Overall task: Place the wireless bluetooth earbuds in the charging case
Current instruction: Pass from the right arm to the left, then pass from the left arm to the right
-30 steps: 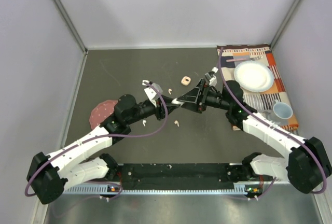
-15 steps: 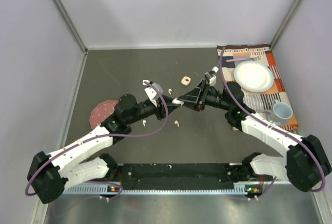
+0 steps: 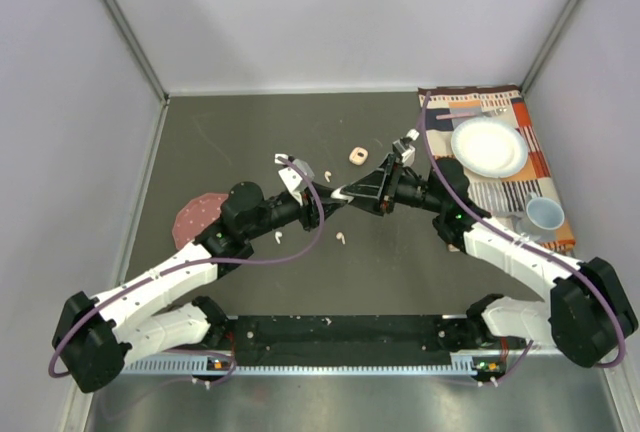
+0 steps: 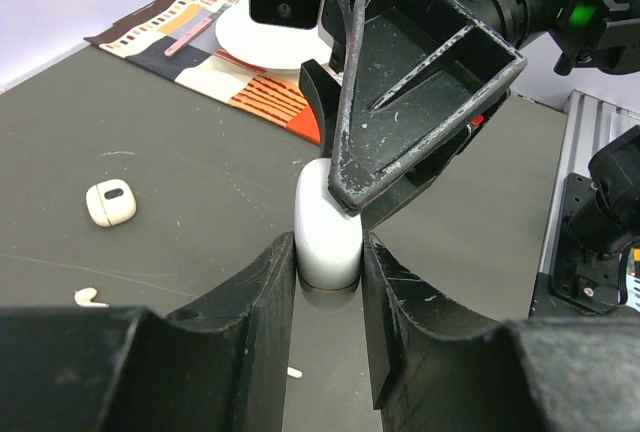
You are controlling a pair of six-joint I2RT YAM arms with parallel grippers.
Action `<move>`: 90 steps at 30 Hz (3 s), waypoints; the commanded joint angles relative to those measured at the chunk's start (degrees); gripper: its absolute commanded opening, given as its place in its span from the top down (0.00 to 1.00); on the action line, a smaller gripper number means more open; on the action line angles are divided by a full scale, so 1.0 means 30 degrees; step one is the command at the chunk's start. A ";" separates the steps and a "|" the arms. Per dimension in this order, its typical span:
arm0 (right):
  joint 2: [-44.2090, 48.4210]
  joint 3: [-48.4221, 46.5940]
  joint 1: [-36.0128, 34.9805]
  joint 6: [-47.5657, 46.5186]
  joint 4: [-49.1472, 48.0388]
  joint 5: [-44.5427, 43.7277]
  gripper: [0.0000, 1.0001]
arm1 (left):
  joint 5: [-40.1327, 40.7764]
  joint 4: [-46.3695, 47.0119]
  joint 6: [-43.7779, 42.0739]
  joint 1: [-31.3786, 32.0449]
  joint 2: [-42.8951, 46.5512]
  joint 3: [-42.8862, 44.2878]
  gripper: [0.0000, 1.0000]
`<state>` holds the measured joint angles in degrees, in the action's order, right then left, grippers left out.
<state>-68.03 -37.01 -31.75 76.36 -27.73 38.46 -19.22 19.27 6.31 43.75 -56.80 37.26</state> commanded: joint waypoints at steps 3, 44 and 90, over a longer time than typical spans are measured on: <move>-0.0029 -0.0259 -0.0170 0.0066 -0.0780 0.0394 0.43 | 0.0344 0.0843 0.0007 -0.0051 -0.0082 0.0120 0.64; -0.1025 0.0619 -0.0170 0.1998 -0.4322 -0.0280 0.57 | -0.0097 0.0492 -0.0051 -0.0051 -0.0111 -0.0026 0.64; -0.1640 0.1820 -0.0170 0.5105 -0.8688 -0.0954 0.74 | -0.0332 1.5841 0.3171 -0.0022 -0.1956 -0.4713 0.50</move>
<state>-72.84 -31.48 -31.77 91.37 -50.19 36.10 -18.39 60.66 14.57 43.53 -61.69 20.91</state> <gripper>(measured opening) 0.468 0.510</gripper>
